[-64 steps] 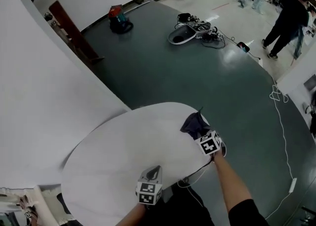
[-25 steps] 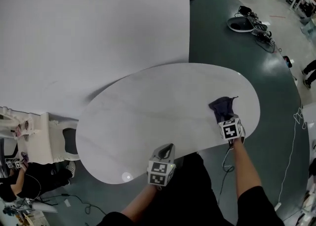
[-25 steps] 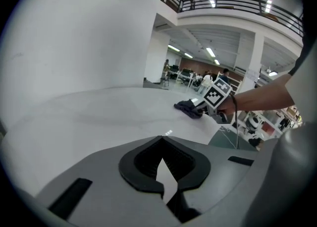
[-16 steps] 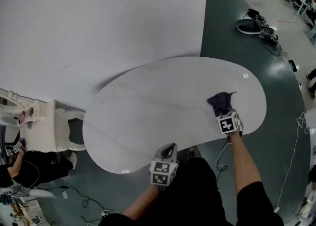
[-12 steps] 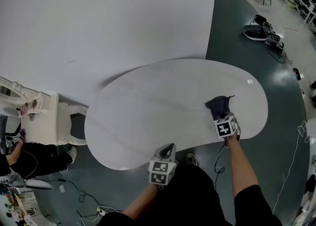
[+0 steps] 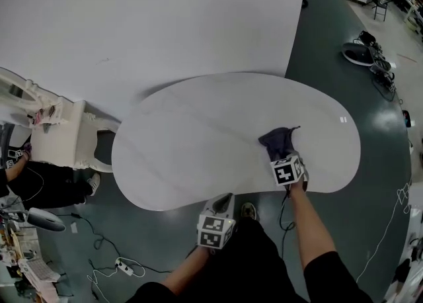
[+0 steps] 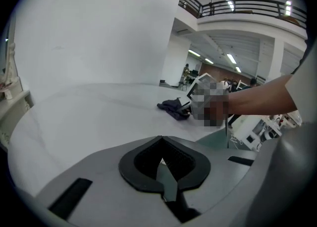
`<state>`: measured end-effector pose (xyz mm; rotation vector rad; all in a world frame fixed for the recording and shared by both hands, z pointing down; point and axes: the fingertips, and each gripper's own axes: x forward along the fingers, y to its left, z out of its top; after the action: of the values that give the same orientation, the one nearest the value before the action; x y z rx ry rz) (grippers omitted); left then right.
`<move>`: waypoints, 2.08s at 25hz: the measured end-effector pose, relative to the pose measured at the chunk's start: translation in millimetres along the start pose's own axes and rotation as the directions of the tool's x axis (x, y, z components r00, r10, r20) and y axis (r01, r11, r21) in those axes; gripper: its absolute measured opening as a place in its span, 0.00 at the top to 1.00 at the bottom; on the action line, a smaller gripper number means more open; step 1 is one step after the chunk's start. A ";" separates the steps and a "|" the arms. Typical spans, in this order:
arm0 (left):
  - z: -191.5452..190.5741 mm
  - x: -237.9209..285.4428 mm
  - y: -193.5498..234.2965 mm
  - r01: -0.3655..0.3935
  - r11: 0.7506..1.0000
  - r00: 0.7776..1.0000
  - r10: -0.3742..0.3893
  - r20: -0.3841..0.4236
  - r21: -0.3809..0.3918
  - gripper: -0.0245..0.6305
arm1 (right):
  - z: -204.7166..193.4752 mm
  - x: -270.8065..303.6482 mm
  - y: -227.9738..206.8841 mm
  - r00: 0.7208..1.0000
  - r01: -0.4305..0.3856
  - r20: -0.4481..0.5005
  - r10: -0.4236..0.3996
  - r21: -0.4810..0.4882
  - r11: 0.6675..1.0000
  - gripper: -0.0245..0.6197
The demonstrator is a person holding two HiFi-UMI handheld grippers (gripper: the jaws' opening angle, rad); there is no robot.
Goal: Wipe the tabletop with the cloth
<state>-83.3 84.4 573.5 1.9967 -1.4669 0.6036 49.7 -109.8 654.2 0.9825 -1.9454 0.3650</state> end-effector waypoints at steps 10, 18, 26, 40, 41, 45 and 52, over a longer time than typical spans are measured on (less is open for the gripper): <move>-12.5 -21.2 23.1 -0.068 0.997 0.997 0.069 0.039 -0.037 0.95 | 17.7 7.2 36.8 0.999 -0.044 0.001 0.044 -0.064 0.997 0.90; -30.4 -52.7 68.0 -0.088 0.995 0.994 0.091 0.054 -0.055 0.95 | 47.1 17.6 93.7 0.999 -0.053 0.001 0.053 -0.104 0.993 0.90; -50.1 -84.5 131.2 -0.150 0.983 0.988 0.154 0.026 -0.106 0.95 | 79.6 29.4 168.1 0.996 -0.082 0.009 0.084 -0.152 0.985 0.90; -81.3 -133.2 209.3 -0.210 0.964 0.975 0.218 0.030 -0.163 0.95 | 117.0 38.2 283.9 0.990 -0.140 -0.004 0.142 -0.202 0.969 0.90; -79.1 -138.1 215.4 -0.214 0.963 0.974 0.223 0.039 -0.163 0.95 | 119.7 38.8 291.7 0.990 -0.142 -0.006 0.144 -0.203 0.969 0.90; -74.3 -154.1 238.2 -0.219 0.964 0.971 0.231 0.066 -0.148 0.95 | 134.7 40.6 332.7 0.985 -0.169 -0.007 0.172 -0.230 0.958 0.90; -103.8 -184.4 281.3 -0.237 0.956 0.968 0.247 0.043 -0.171 0.95 | 158.3 45.4 424.1 0.970 -0.235 -0.005 0.244 -0.289 0.928 0.90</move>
<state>-408.0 220.1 580.0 1.7380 -1.7578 0.5027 -377.6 46.4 657.0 0.5663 -2.0816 0.1943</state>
